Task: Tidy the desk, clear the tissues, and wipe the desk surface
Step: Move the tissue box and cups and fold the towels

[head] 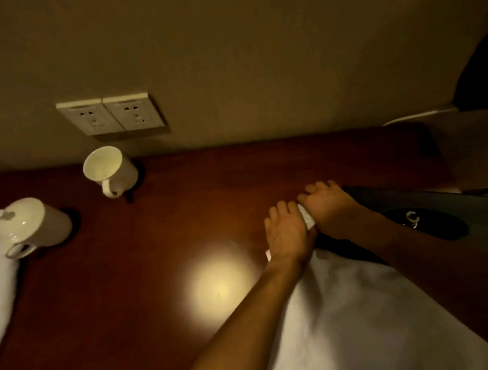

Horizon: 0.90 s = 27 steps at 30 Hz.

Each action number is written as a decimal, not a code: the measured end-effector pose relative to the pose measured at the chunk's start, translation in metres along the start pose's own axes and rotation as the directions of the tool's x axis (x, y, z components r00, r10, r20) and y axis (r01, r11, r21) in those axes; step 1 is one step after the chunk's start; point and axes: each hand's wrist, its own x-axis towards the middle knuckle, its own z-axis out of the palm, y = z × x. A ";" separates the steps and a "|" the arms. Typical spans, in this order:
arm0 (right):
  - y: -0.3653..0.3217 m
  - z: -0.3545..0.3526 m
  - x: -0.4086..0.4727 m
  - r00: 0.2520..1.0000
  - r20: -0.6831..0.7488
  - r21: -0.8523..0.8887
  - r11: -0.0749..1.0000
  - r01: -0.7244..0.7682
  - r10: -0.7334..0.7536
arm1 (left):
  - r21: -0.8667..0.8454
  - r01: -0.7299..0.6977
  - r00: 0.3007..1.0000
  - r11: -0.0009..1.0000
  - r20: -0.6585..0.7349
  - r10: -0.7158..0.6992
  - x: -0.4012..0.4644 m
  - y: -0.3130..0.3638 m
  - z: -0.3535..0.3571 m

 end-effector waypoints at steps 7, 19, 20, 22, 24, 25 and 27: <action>-0.082 -0.056 -0.017 0.961 -0.262 0.318 0.932 0.173 -0.089 | 0.011 0.057 0.978 0.998 -0.202 -0.054 -0.044 -0.058 -0.076; -0.314 -0.151 0.071 0.889 -0.446 0.514 0.843 0.160 0.103 | 0.116 0.364 0.843 0.924 -0.464 -0.274 -0.080 -0.318 -0.262; -0.327 -0.155 0.082 0.878 -0.456 0.515 0.847 0.129 0.144 | 0.136 0.373 0.848 0.918 -0.450 -0.278 -0.076 -0.335 -0.267; -0.346 -0.162 0.105 0.863 -0.457 0.521 0.851 0.065 0.214 | 0.159 0.383 0.870 0.910 -0.394 -0.297 -0.065 -0.361 -0.275; -0.357 -0.170 0.125 0.872 -0.411 0.538 0.843 -0.004 0.266 | 0.149 0.391 0.889 0.908 -0.315 -0.332 -0.055 -0.376 -0.279; -0.360 -0.173 0.135 0.880 -0.383 0.540 0.841 -0.035 0.283 | 0.139 0.382 0.899 0.914 -0.287 -0.332 -0.051 -0.381 -0.279; -0.364 -0.177 0.153 0.886 -0.342 0.542 0.836 -0.086 0.313 | 0.145 0.322 0.918 0.936 -0.290 -0.271 -0.046 -0.387 -0.277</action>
